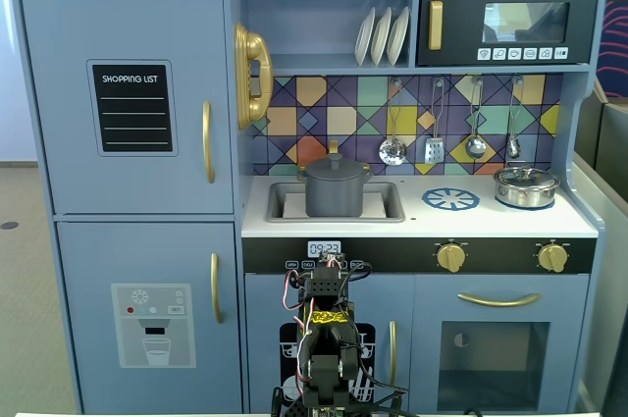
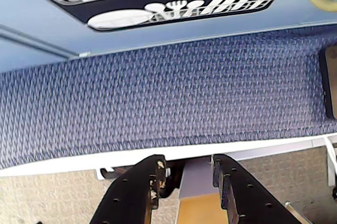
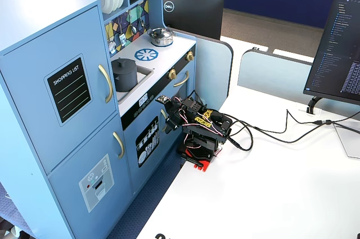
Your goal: Take off the lid from the gray recipient and place it on the counter
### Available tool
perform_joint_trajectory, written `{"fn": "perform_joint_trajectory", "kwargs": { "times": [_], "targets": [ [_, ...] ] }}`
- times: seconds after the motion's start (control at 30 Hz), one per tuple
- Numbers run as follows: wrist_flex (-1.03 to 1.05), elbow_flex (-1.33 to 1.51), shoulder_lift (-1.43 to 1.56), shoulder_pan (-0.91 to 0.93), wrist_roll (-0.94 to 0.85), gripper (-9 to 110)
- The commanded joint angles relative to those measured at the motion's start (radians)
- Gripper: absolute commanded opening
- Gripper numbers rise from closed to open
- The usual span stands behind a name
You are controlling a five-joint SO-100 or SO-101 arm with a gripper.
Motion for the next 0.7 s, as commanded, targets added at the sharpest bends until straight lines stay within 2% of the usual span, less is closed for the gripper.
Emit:
{"fn": "perform_joint_trajectory", "kwargs": {
  "times": [0.0, 0.07, 0.2, 0.37, 0.47, 0.6, 0.67],
  "targets": [
    [-0.098, -0.018, -0.026, 0.037, -0.012, 0],
    [-0.225, -0.098, -0.044, 0.037, 0.021, 0],
    [-0.397, -0.354, -0.144, 0.018, -0.104, 0],
    [-0.574, -0.644, -0.235, -0.018, -0.120, 0],
    [-0.755, -0.670, -0.253, 0.018, -0.170, 1],
    [-0.950, -0.661, -0.258, 0.067, -0.118, 12],
    [-0.973, -0.664, -0.259, 0.083, -0.115, 15]
  ]
}}
